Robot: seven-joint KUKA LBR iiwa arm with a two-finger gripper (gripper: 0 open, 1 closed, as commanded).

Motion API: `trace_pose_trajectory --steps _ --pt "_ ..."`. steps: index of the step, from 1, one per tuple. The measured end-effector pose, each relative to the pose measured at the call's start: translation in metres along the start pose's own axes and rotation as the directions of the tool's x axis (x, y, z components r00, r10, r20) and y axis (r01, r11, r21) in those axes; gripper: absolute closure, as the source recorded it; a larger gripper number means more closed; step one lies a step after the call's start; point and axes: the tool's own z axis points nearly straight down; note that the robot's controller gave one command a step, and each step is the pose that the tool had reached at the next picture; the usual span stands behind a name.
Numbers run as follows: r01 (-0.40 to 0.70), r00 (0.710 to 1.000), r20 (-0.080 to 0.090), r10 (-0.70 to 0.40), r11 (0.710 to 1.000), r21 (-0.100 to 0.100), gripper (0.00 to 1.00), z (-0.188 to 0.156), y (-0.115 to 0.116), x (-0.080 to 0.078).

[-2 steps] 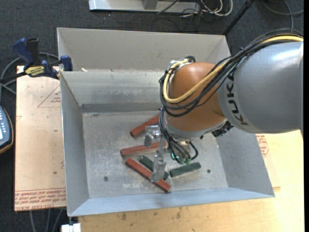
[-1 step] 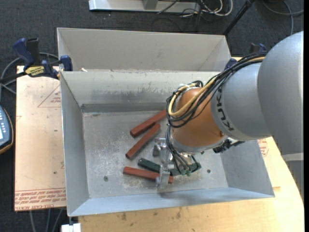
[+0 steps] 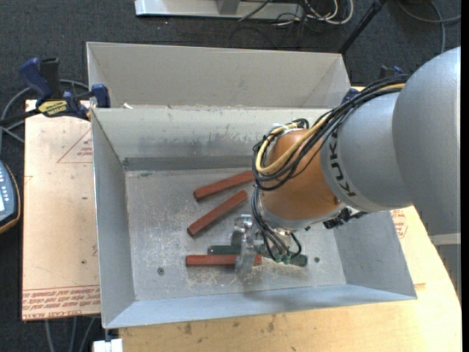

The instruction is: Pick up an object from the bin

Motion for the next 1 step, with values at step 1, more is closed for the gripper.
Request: trace_pose_trajectory --steps 1 --pt "0.123 0.992 0.0 -0.123 0.992 0.001 1.0 -0.0522 -0.0052 0.0081"
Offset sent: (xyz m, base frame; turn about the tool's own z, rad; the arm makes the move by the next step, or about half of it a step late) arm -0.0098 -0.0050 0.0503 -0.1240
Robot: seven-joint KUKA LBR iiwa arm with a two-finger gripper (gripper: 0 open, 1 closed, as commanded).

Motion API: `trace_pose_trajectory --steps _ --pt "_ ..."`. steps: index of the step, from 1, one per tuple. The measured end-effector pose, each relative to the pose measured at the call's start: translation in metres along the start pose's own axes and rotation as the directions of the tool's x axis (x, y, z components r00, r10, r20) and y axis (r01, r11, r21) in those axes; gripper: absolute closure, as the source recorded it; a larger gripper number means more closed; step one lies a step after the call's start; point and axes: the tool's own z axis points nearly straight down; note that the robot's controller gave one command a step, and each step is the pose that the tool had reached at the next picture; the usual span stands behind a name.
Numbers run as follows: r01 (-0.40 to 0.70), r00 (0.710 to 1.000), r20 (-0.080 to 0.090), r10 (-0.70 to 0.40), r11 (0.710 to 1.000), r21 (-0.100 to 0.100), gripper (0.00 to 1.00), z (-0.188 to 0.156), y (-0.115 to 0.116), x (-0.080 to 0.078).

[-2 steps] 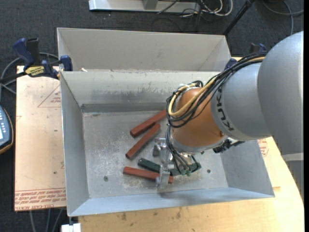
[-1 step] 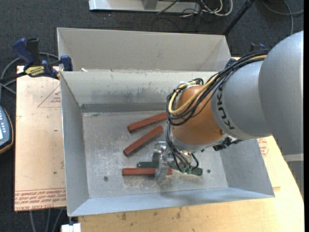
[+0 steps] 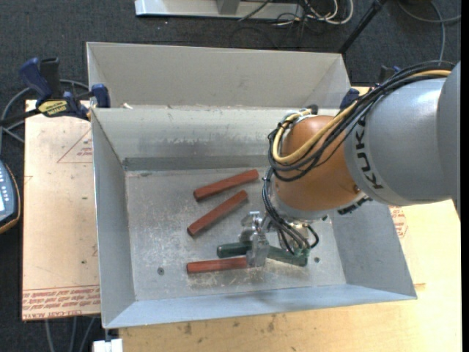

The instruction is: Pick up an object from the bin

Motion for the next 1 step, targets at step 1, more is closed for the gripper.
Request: trace_pose_trajectory --steps 1 --pt "0.05 0.999 0.005 -0.05 0.999 0.0 1.0 -0.1138 -0.0052 -0.0012"
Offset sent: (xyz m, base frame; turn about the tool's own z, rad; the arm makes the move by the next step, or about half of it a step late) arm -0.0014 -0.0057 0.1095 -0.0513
